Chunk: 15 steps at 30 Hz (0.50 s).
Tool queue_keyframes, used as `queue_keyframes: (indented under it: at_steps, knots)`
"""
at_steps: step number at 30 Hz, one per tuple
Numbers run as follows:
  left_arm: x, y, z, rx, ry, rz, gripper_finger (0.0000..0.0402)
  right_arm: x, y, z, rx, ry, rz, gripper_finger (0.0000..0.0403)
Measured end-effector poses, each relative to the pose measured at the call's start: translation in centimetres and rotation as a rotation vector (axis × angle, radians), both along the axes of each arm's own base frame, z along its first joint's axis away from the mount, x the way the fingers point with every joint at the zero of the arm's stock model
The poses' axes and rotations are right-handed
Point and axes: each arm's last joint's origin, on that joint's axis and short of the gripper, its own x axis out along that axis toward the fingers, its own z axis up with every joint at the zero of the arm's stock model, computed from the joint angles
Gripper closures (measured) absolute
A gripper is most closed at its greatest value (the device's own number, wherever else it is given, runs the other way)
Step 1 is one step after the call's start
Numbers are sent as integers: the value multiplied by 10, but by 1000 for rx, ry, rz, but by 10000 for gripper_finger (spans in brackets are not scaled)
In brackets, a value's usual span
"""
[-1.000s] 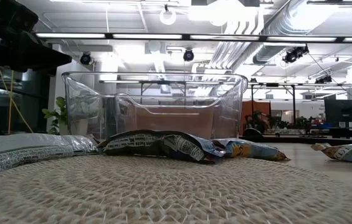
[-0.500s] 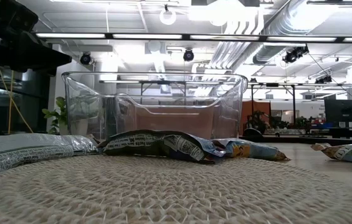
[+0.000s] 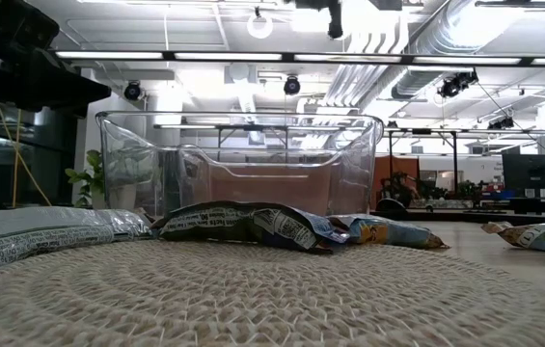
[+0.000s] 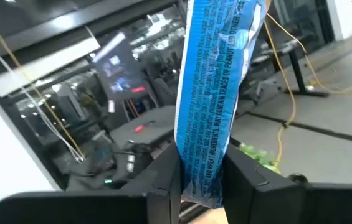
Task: Pick and place Granola Bars by type
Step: Put the red granola bar into the orange bin
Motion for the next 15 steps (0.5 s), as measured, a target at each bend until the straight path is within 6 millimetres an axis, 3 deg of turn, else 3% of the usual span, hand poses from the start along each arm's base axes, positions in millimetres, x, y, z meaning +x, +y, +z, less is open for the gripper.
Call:
queue_keyframes:
  at_steps: [8, 15]
  knots:
    - [0, 0, 0, 0, 0, 0, 394, 58, -77, -14, 43, 215, 22, 330]
    - [0, 0, 0, 0, 0, 0, 394, 86, -135, -30, 45, 541, 97, 330]
